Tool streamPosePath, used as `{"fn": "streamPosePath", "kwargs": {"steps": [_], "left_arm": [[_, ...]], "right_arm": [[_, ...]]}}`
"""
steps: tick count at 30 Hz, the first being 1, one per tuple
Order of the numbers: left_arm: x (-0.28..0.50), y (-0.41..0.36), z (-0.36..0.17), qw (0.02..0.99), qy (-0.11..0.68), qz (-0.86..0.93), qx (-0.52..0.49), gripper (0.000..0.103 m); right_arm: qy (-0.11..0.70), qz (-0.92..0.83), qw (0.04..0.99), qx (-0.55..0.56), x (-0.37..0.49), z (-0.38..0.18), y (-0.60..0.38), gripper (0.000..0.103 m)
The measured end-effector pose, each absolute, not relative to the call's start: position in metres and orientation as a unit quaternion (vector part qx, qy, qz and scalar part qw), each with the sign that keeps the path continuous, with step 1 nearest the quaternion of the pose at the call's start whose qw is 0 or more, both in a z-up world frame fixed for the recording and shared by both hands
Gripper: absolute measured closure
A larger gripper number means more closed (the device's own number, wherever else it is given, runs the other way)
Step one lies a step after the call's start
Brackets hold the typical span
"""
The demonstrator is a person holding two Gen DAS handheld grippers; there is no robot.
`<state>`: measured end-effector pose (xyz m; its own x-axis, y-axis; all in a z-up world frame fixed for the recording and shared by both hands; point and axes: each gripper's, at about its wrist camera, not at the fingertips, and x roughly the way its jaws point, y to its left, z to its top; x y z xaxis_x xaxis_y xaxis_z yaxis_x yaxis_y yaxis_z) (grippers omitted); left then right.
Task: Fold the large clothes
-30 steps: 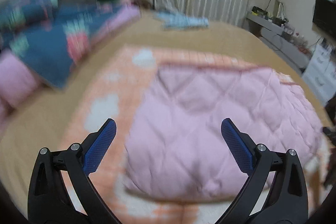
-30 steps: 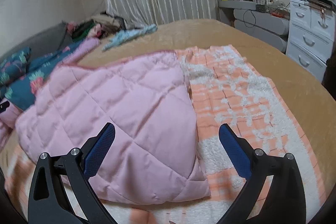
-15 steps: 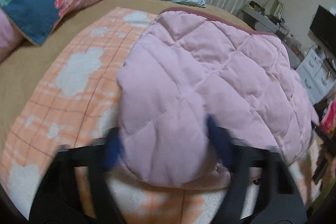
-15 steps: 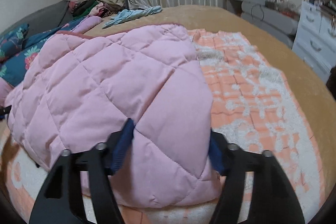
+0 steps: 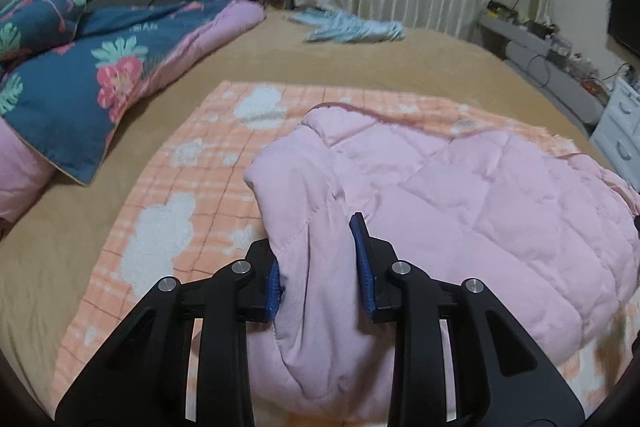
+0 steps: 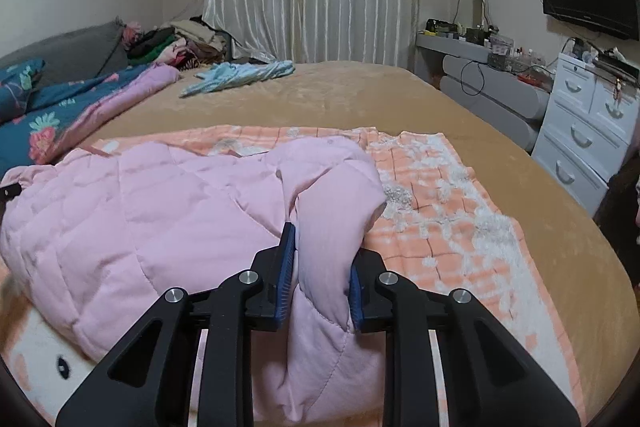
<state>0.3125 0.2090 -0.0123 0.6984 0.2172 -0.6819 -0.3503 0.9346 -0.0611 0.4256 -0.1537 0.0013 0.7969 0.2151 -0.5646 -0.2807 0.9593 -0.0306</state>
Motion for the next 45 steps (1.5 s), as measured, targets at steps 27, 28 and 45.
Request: {"fn": "streamPosePath", "kwargs": {"steps": [27,28,45], "left_arm": [[0.330,0.220,-0.046,0.899,0.393,0.171,-0.095,0.081],[0.327,0.220,-0.043,0.898,0.392,0.173,-0.095,0.081],[0.268,0.197,0.022,0.920,0.346,0.139,-0.119,0.036]], "right_arm": [[0.364,0.097,0.926,-0.010,0.446,-0.039,-0.171,0.041],[0.360,0.091,0.928,-0.008,0.442,-0.036,-0.173,0.035],[0.261,0.129,0.956,0.032,0.352,0.053,-0.181,0.006]]}}
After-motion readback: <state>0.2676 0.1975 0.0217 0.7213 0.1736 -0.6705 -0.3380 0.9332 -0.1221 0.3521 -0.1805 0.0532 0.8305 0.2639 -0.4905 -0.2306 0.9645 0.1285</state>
